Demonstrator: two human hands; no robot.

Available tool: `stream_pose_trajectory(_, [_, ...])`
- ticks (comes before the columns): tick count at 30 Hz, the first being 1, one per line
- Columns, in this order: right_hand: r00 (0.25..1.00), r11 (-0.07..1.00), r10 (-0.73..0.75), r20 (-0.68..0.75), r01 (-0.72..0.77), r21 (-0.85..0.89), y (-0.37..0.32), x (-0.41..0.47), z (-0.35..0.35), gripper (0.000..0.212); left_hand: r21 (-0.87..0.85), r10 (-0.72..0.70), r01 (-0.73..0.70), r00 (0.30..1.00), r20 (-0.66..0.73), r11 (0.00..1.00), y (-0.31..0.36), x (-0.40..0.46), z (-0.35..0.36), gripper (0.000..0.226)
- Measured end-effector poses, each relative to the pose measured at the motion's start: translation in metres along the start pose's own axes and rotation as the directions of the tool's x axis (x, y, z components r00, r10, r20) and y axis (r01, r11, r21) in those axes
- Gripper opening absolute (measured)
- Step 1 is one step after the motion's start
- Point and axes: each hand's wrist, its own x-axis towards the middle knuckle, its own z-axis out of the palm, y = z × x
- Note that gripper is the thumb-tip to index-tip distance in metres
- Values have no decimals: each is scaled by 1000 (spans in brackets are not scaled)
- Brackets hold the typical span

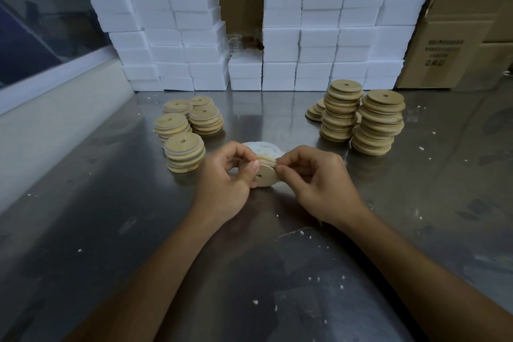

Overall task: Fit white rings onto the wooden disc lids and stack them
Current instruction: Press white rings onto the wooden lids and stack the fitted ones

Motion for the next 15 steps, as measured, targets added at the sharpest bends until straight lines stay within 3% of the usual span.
stream_pose_trajectory(7, [1000,999,29,9,-29,-20,4,-3,2,5,-100,-126,122,992,-34,988,6,1,0,24])
stream_pose_trajectory(12, [1000,1000,9,11,-9,-8,3,-3,3,8,-195,-224,225,974,25,955,6,1,-1,19])
stream_pose_trajectory(15, [999,999,-38,-35,37,-19,1,-4,3,6,-139,-205,206,979,24,969,4,0,-1,20])
